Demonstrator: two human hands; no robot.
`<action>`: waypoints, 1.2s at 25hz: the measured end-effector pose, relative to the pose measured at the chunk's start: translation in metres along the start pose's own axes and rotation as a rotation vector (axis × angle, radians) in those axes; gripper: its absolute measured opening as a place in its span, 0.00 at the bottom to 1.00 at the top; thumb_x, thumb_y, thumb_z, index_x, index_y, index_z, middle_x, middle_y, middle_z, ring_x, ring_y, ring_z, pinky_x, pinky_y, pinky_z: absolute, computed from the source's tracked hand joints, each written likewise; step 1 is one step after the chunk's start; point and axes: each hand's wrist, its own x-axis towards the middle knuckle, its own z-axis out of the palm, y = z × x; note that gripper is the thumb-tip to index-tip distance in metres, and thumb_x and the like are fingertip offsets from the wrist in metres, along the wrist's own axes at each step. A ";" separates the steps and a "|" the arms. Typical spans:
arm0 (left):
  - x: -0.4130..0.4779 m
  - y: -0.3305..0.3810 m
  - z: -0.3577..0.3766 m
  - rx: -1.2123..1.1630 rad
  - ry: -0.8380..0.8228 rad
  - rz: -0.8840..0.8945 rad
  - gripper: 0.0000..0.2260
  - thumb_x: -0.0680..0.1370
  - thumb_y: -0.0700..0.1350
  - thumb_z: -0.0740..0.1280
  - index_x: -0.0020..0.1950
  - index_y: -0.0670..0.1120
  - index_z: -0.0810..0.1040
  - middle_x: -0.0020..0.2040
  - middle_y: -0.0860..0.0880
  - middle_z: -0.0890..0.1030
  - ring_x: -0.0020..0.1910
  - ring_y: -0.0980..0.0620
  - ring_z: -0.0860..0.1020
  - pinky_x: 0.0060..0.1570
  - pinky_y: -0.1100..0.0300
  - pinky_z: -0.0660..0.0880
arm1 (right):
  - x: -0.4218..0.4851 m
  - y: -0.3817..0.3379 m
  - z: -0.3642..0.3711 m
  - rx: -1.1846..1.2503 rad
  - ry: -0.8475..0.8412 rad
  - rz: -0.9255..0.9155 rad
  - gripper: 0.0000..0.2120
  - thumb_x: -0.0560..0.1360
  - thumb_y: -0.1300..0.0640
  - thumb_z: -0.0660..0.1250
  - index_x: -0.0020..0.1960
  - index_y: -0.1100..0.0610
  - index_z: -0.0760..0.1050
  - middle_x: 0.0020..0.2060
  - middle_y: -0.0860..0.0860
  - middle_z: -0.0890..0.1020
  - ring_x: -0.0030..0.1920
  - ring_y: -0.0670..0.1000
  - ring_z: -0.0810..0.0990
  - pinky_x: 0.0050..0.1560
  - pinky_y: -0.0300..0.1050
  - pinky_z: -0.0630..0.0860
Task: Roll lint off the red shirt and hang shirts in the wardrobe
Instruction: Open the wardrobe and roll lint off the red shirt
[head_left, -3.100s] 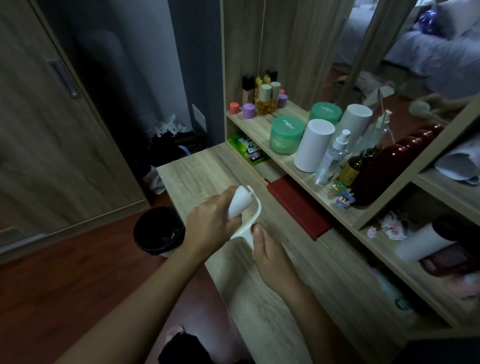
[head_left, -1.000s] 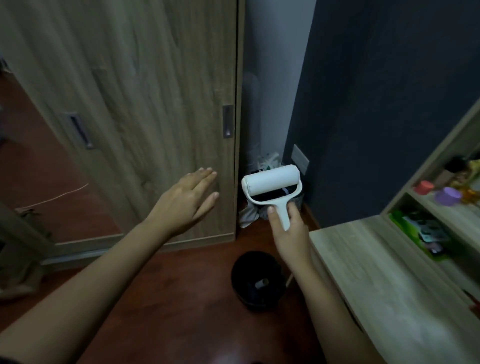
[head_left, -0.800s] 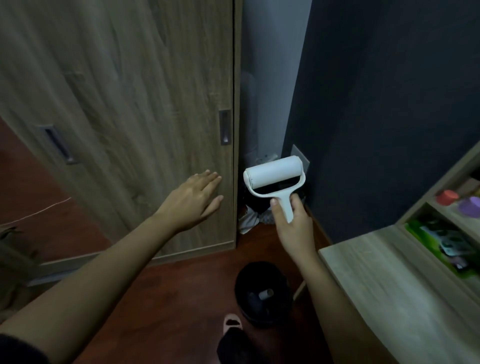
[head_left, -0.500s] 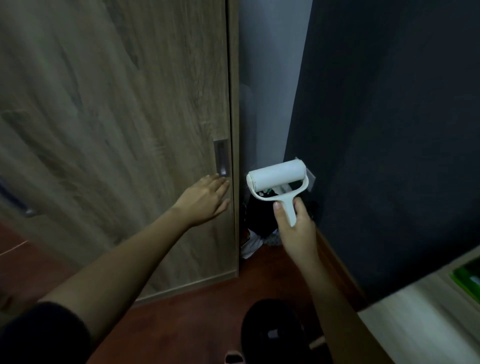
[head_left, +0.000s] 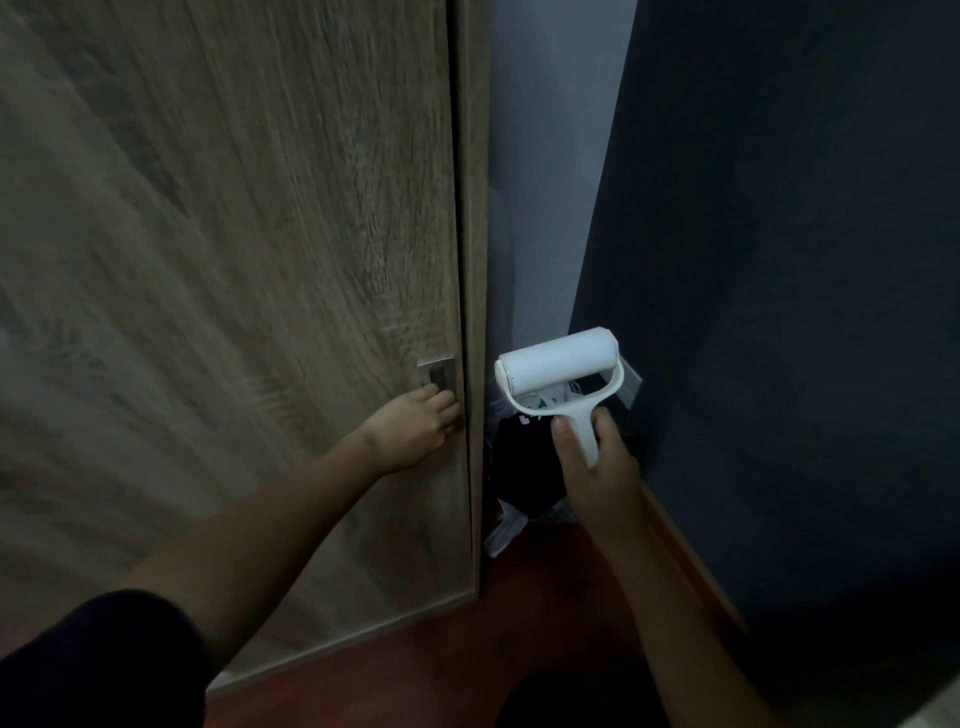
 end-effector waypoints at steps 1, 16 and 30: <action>-0.002 0.002 0.001 0.008 0.007 -0.006 0.11 0.73 0.45 0.63 0.38 0.45 0.84 0.40 0.49 0.81 0.38 0.50 0.76 0.43 0.57 0.70 | 0.001 -0.002 0.003 0.003 -0.012 0.008 0.07 0.77 0.50 0.63 0.49 0.53 0.72 0.39 0.46 0.80 0.39 0.38 0.79 0.35 0.29 0.73; -0.192 -0.009 -0.013 -0.037 -0.303 -0.187 0.16 0.72 0.44 0.56 0.38 0.45 0.85 0.41 0.48 0.83 0.38 0.49 0.78 0.38 0.59 0.73 | -0.057 -0.084 0.117 0.042 -0.085 -0.055 0.08 0.76 0.50 0.63 0.47 0.55 0.72 0.34 0.49 0.78 0.34 0.39 0.76 0.33 0.30 0.71; -0.443 -0.025 -0.017 0.028 -0.619 -0.320 0.17 0.70 0.46 0.55 0.31 0.46 0.82 0.34 0.49 0.79 0.34 0.48 0.74 0.34 0.56 0.71 | -0.145 -0.149 0.260 0.050 -0.148 -0.136 0.07 0.76 0.49 0.63 0.45 0.53 0.72 0.30 0.41 0.79 0.32 0.38 0.77 0.33 0.29 0.70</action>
